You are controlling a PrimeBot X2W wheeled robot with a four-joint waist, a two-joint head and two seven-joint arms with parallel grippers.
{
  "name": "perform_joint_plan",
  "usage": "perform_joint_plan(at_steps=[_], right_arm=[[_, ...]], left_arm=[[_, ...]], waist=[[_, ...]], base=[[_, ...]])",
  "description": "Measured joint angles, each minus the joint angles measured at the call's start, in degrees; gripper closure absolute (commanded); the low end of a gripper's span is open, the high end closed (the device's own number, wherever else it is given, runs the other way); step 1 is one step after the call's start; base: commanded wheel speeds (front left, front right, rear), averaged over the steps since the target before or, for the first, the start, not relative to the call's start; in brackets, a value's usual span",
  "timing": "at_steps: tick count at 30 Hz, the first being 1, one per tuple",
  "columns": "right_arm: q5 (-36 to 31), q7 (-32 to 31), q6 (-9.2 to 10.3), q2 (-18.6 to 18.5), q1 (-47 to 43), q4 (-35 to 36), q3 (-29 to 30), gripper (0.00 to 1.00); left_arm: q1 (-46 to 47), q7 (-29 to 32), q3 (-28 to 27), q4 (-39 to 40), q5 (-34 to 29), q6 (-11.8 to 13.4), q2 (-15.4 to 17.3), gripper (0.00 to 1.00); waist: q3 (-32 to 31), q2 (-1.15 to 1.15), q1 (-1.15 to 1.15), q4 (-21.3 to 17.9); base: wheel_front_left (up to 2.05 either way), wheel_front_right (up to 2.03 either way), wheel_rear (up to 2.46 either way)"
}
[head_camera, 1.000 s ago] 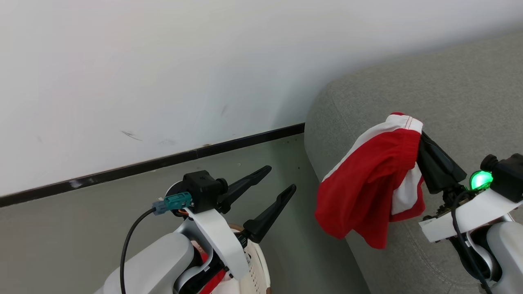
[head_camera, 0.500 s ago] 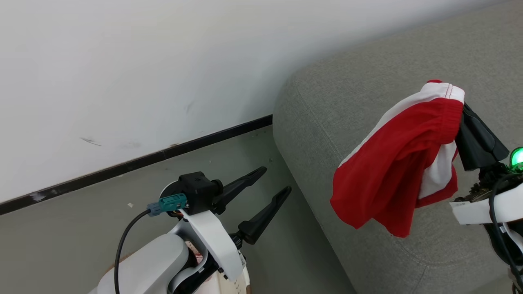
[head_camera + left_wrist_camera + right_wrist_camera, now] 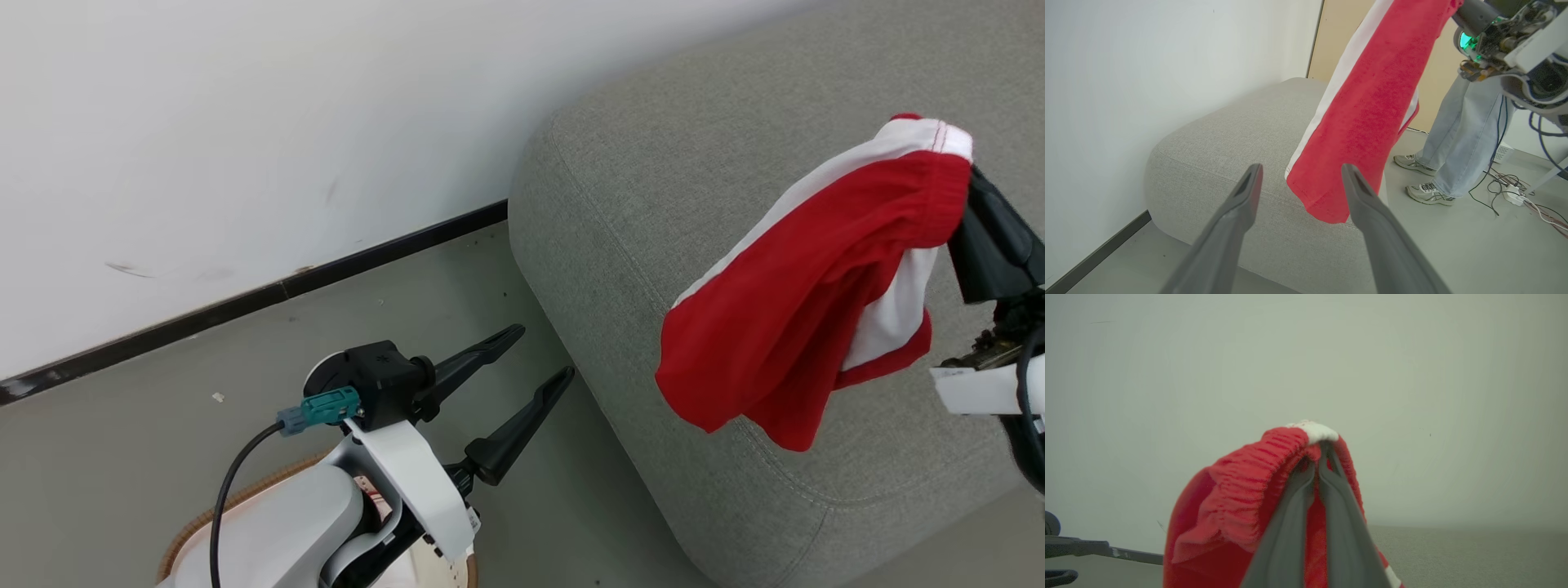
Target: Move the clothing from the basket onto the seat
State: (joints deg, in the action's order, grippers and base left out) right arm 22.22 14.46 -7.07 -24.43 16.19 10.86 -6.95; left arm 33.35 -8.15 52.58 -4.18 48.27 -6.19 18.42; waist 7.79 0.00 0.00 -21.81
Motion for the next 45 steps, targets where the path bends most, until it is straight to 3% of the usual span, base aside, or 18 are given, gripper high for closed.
perform_joint_plan(at_steps=[26, 45], right_arm=[[3.19, 0.15, -0.01, -7.24, 11.51, -8.24, 7.1, 1.0], [5.94, -1.55, -0.01, -11.23, 22.25, -23.15, 16.78, 1.0]], left_arm=[[0.0, 2.81, 0.16, 7.98, -0.48, 1.34, 3.81, 0.0], [0.03, 5.28, -1.36, 14.38, -0.86, 3.02, 7.86, 0.0]], waist=[[8.28, 0.0, 0.0, 1.17], [16.29, 0.0, 0.0, 4.47]], base=[[0.0, 0.0, 0.0], [0.0, 0.0, 0.0]])
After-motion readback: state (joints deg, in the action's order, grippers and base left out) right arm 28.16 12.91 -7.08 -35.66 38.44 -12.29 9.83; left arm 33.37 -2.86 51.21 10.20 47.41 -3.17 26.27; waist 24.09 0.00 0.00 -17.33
